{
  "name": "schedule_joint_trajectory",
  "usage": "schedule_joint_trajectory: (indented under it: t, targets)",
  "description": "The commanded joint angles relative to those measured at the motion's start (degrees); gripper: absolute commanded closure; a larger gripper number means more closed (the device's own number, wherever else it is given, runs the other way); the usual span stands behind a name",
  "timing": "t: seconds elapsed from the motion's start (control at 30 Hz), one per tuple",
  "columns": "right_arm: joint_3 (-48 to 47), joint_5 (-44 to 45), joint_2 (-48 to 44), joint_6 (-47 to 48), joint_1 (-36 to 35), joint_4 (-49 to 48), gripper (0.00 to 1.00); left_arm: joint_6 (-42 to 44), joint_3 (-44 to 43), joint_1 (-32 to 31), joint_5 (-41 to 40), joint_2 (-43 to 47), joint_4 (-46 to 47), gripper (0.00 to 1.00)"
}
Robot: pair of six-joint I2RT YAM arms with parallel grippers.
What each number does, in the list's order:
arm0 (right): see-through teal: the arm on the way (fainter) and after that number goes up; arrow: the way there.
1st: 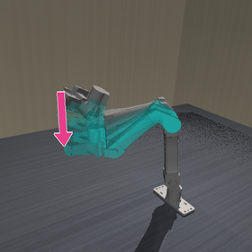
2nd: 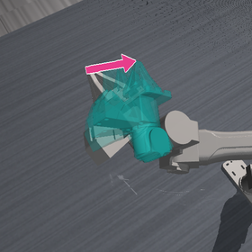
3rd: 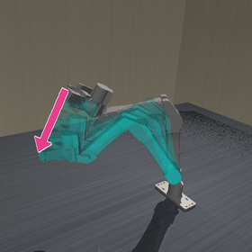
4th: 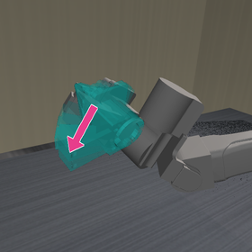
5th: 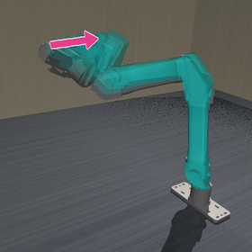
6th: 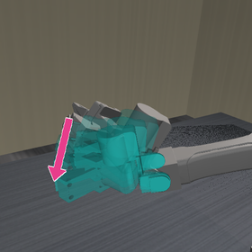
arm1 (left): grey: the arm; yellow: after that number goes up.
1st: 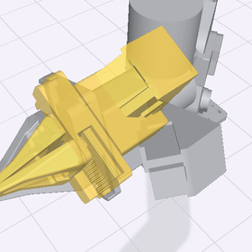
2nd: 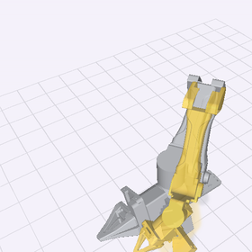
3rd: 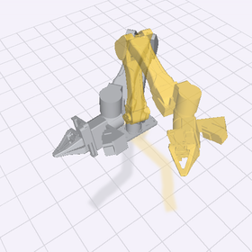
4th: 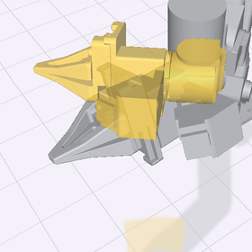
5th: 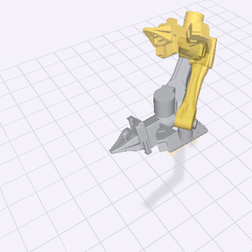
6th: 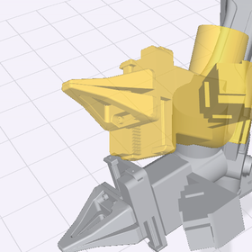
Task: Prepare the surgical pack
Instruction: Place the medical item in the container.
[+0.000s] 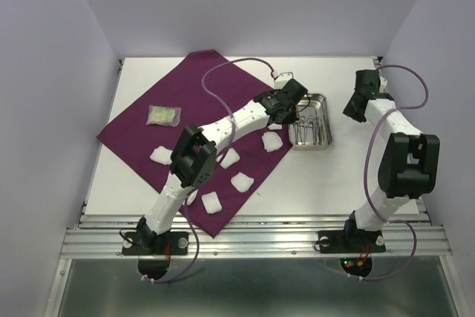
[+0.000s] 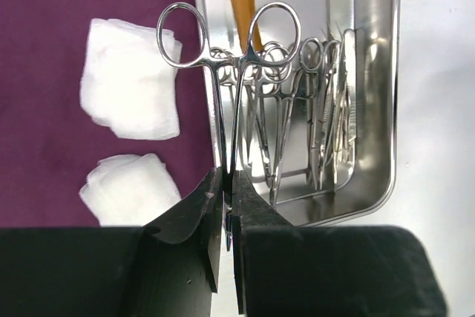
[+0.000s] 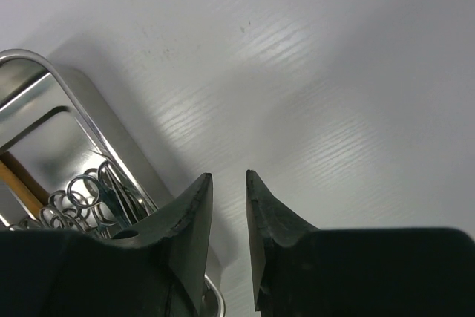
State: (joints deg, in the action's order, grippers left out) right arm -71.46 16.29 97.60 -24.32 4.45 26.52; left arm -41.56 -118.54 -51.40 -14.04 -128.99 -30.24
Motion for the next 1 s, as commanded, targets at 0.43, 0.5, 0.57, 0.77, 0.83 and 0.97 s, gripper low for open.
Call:
schedule_joint_trajectory:
  t: [0.43,0.5,0.57,0.77,0.83,0.97]
  targets:
    - [2.29,4.45,-7.69,-1.00,0.21,-3.32,0.69,-5.36,-8.99,-0.02,7.89,-8.91,6.33,1.00]
    - [2.29,4.54,-8.39,-0.82,0.21,-3.32,0.69,-5.64,-8.02,0.24,8.33,-9.17,7.12,1.00]
    - [2.29,4.71,-8.57,-0.65,0.21,-3.41,0.69,-5.55,-8.37,0.42,8.85,-9.53,6.77,0.98]
    - [0.97,3.66,-8.04,-0.65,0.21,-3.41,0.69,-4.49,-4.43,0.68,10.88,-7.07,8.61,0.61]
    - [0.80,3.13,-8.48,-1.00,0.21,-3.58,0.68,-4.23,-2.84,0.68,12.02,-5.31,10.02,0.59]
    - [1.06,2.17,-9.45,-1.17,0.21,-3.85,0.68,-3.97,-1.70,0.60,13.69,-3.56,9.41,0.58]
